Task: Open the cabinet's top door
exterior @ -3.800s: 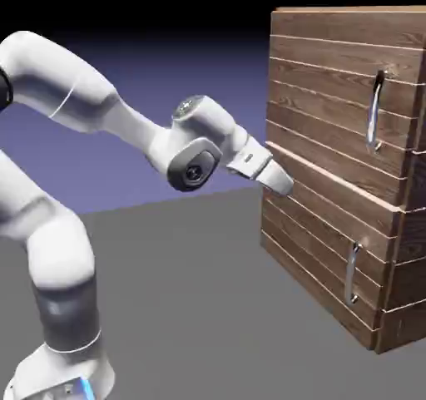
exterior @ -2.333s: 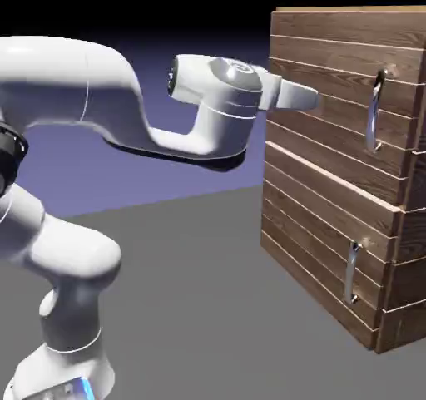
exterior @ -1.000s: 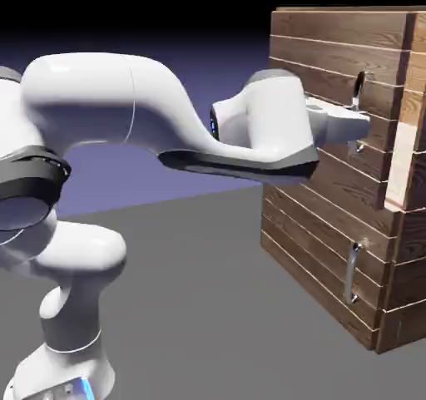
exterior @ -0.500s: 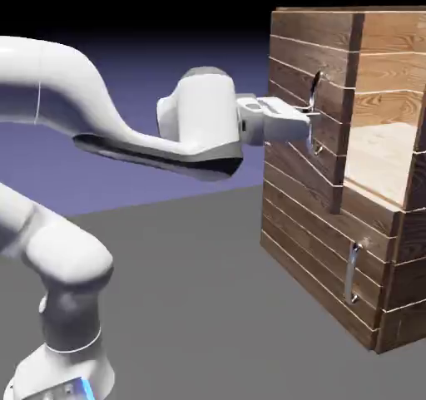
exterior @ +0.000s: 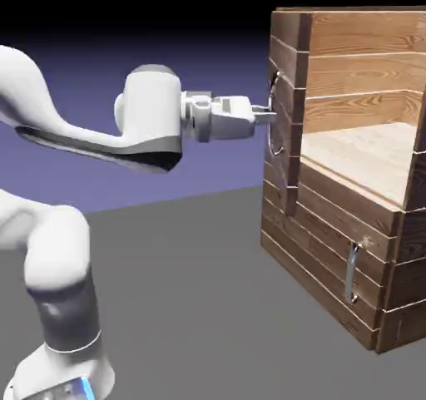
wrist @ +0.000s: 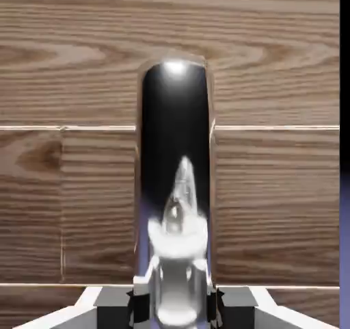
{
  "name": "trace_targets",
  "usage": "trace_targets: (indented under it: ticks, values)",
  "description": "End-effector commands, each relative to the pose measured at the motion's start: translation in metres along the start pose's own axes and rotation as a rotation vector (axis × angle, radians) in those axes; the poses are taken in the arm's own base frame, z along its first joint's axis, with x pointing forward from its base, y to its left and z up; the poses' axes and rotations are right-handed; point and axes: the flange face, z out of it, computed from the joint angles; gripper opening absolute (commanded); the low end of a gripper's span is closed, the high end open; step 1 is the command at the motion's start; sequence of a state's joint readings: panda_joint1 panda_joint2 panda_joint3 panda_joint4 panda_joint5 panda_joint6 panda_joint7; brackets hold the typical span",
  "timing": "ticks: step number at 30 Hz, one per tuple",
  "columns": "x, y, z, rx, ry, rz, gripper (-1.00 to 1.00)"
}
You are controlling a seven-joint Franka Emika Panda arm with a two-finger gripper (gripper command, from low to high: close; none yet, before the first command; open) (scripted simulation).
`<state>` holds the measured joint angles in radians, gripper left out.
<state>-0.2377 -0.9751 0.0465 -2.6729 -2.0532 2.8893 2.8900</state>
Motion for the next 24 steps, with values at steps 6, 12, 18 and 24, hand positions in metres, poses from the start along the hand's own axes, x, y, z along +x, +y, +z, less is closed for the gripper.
trace_targets:
  ticks: [6, 12, 18, 24]
  values:
    - [-0.005, -0.005, -0.02, -0.03, 0.03, 0.001, -1.0]
    - [-0.01, -0.009, -0.038, -0.057, 0.057, 0.001, -1.0]
    - [-0.016, -0.016, -0.059, -0.091, 0.09, 0.001, -1.0]
    - [-0.028, -0.028, -0.093, -0.146, 0.145, 0.001, -1.0]
